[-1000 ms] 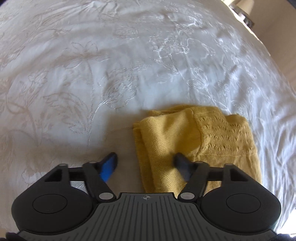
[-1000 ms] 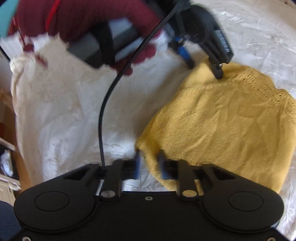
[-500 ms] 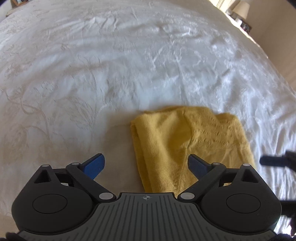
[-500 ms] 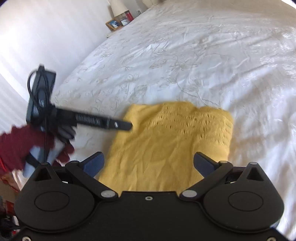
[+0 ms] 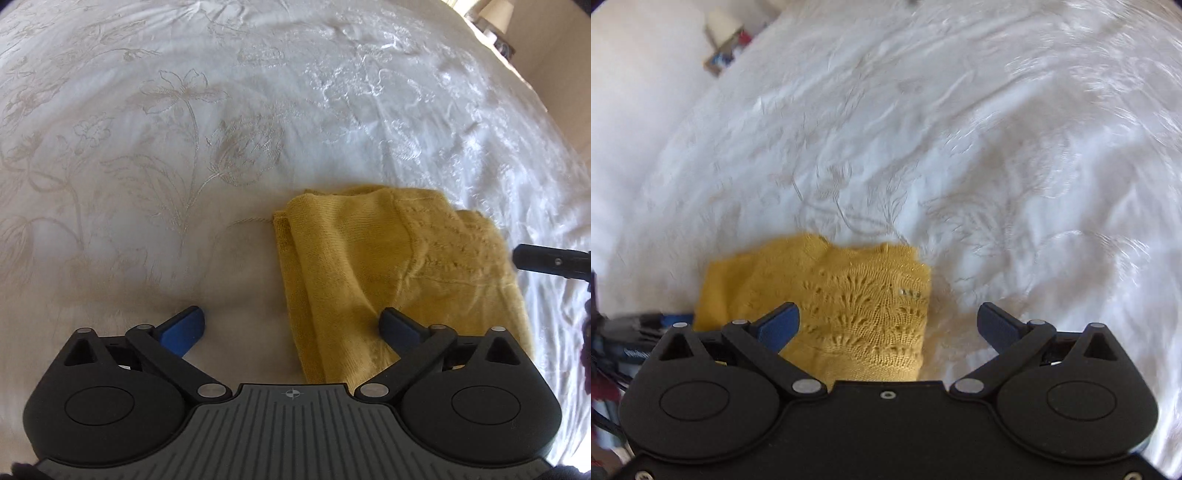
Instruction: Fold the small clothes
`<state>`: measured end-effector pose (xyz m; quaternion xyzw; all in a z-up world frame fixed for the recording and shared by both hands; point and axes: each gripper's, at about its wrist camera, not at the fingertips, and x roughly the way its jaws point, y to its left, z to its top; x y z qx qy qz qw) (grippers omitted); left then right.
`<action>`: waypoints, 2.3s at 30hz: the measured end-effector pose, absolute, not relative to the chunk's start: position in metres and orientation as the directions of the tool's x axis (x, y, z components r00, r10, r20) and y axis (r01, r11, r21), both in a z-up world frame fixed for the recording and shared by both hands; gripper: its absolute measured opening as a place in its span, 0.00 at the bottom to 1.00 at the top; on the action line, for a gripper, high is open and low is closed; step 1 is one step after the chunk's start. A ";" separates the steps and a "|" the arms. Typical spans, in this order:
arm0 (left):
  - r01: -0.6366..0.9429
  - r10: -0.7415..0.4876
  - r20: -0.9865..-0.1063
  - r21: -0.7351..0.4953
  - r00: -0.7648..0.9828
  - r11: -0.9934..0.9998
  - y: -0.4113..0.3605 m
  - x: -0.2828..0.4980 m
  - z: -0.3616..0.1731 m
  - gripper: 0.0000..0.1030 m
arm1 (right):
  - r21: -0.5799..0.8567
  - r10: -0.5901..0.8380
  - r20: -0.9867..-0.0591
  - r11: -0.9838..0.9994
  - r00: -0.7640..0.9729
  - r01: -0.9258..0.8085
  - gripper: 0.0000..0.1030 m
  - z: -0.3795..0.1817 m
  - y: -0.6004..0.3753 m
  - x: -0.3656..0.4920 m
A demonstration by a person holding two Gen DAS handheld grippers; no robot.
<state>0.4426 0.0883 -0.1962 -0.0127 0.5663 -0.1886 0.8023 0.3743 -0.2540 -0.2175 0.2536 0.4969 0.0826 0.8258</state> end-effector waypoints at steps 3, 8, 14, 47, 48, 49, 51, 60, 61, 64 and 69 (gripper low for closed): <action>0.257 -0.362 -0.889 -0.294 0.281 0.921 0.097 0.426 -0.189 1.00 | 0.548 0.432 -0.755 0.829 0.493 0.113 0.99 -0.214 -0.262 0.354; 0.242 -0.437 -0.872 -0.385 0.221 0.891 0.099 0.396 -0.192 1.00 | 0.615 0.515 -0.731 0.782 0.448 0.104 0.99 -0.227 -0.259 0.340; 0.233 -0.432 -0.879 -0.386 0.201 0.893 0.087 0.406 -0.214 1.00 | 0.659 0.579 -0.712 0.747 0.397 0.091 0.99 -0.245 -0.245 0.352; 0.343 -0.496 -0.803 -0.387 0.331 0.856 0.036 0.386 -0.154 0.25 | 0.569 0.506 -0.722 0.822 0.472 -0.013 0.39 -0.177 -0.221 0.327; 0.355 -0.506 -0.792 -0.390 0.341 0.850 0.031 0.378 -0.145 0.24 | 0.565 0.508 -0.717 0.825 0.478 -0.028 0.39 -0.169 -0.223 0.318; 0.367 -0.518 -0.782 -0.395 0.347 0.842 0.025 0.369 -0.136 0.24 | 0.564 0.510 -0.712 0.825 0.483 -0.040 0.38 -0.161 -0.226 0.309; 0.386 -0.533 -0.769 -0.399 0.353 0.832 0.012 0.349 -0.120 0.24 | 0.575 0.525 -0.696 0.816 0.490 -0.058 0.38 -0.148 -0.234 0.290; 0.373 -0.548 -0.761 -0.424 0.348 0.825 -0.045 0.256 -0.090 0.21 | 0.608 0.587 -0.652 0.783 0.480 -0.132 0.38 -0.119 -0.279 0.209; 0.361 -0.543 -0.763 -0.425 0.351 0.830 -0.048 0.245 -0.087 0.21 | 0.620 0.602 -0.645 0.772 0.471 -0.139 0.38 -0.117 -0.284 0.204; 0.321 -0.535 -0.763 -0.436 0.363 0.841 -0.052 0.225 -0.082 0.21 | 0.673 0.654 -0.608 0.725 0.450 -0.145 0.38 -0.116 -0.299 0.192; 0.299 -0.510 -0.774 -0.419 0.377 0.857 -0.063 0.224 -0.098 0.23 | 0.658 0.627 -0.625 0.744 0.465 -0.119 0.39 -0.142 -0.326 0.189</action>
